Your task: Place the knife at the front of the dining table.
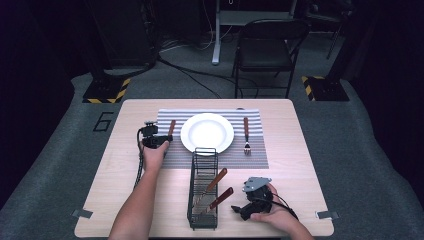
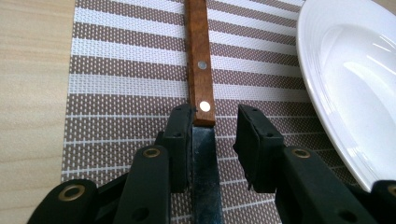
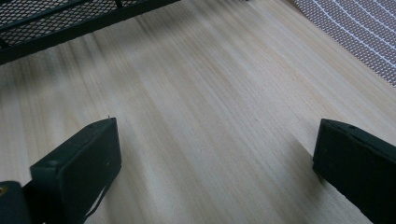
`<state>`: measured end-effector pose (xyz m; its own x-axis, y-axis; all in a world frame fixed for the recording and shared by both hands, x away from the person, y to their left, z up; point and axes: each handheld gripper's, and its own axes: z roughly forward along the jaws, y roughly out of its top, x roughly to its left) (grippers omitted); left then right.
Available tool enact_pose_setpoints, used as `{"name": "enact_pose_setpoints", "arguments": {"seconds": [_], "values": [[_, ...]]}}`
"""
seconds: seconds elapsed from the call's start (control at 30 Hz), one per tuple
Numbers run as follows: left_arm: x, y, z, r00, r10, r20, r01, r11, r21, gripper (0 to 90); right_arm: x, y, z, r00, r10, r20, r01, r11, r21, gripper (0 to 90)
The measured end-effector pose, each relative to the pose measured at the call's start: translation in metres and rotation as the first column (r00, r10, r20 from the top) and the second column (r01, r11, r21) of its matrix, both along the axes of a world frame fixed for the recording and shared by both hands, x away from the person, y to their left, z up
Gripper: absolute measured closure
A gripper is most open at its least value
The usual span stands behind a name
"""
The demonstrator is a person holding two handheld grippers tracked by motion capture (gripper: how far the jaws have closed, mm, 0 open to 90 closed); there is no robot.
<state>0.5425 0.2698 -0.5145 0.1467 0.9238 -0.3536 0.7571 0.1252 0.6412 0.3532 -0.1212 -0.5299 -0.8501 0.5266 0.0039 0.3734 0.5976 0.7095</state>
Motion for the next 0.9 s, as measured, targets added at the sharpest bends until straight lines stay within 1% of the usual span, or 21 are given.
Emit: {"name": "enact_pose_setpoints", "arguments": {"seconds": [0.1,0.23,0.27,0.4,0.43,0.5,0.53,0.57,0.6,0.63,0.67,0.7,0.73,0.77,0.8,0.87,0.9], "values": [[-0.002,-0.001,0.0,0.9999,0.004,0.009,-0.004,1.0,0.002,65.8,0.0,0.0,0.0,1.0,0.0,0.0,0.0,1.0,0.0,0.3],[-0.004,-0.001,-0.001,0.9999,0.005,0.009,-0.005,1.0,0.001,65.7,0.0,0.0,0.0,1.0,0.0,0.0,0.0,1.0,0.0,0.3],[-0.005,0.0,0.0,1.0,0.002,0.002,-0.002,1.0,-0.005,65.6,0.0,0.0,0.0,1.0,0.003,0.001,-0.003,1.0,-0.001,0.3],[-0.005,0.0,0.0,1.0,-0.003,0.008,0.003,1.0,-0.005,64.6,0.0,0.0,0.0,1.0,0.001,0.0,-0.001,1.0,0.0,0.3],[-0.006,0.0,0.0,0.9999,-0.003,0.01,0.003,1.0,-0.006,62.4,0.0,0.0,0.0,1.0,-0.001,0.0,0.001,1.0,0.0,0.3],[-0.007,0.001,0.001,1.0,-0.004,0.008,0.004,0.9999,-0.01,61.7,0.0,0.0,0.0,1.0,0.0,0.0,0.0,1.0,0.0,0.3],[-0.008,0.001,0.002,0.9999,-0.011,0.011,0.011,0.9999,-0.002,61.5,0.0,0.0,0.0,1.0,0.0,0.0,0.0,1.0,0.0,0.3],[-0.012,0.003,0.006,0.9995,-0.01,0.031,0.01,0.9999,-0.011,61.3,0.0,0.0,0.0,1.0,-0.001,0.0,0.001,1.0,0.0,0.3],[-0.012,0.003,0.006,0.9995,-0.01,0.031,0.01,0.9999,-0.011,61.1,0.0,0.0,0.0,1.0,-0.001,0.0,0.001,1.0,0.0,0.3],[-0.013,0.004,0.008,0.999,-0.019,0.039,0.019,0.9998,-0.009,61.1,0.0,0.0,0.0,1.0,0.0,0.0,0.0,1.0,0.0,0.3],[-0.015,0.004,0.012,0.9987,-0.021,0.046,0.021,0.9996,-0.016,60.6,0.0,0.0,0.0,1.0,0.0,0.0,0.0,1.0,0.0,0.3],[-0.015,0.004,0.012,0.9987,-0.021,0.046,0.021,0.9996,-0.016,60.6,0.0,0.0,0.0,1.0,0.0,0.0,0.0,1.0,0.0,0.3],[-0.017,0.006,0.016,0.9981,-0.031,0.054,0.031,0.9995,-0.007,60.4,0.0,0.0,0.0,1.0,0.001,-0.001,-0.001,1.0,0.0,0.3],[-0.019,0.006,0.019,0.9975,-0.031,0.064,0.032,0.9994,-0.014,60.2,0.0,0.0,0.0,1.0,0.001,-0.001,-0.001,1.0,0.0,0.2],[-0.019,0.006,0.019,0.9975,-0.031,0.064,0.032,0.9994,-0.014,60.0,0.0,0.0,0.0,1.0,0.001,-0.001,-0.001,1.0,0.0,0.3],[-0.023,0.003,0.027,0.9961,-0.038,0.08,0.04,0.9989,-0.024,59.6,0.0,0.0,0.0,1.0,0.001,-0.001,-0.001,1.0,0.0,0.3],[-0.023,0.003,0.027,0.9961,-0.038,0.08,0.04,0.9989,-0.024,59.5,0.0,0.0,0.0,1.0,0.001,-0.001,-0.001,1.0,0.0,0.3]]}}
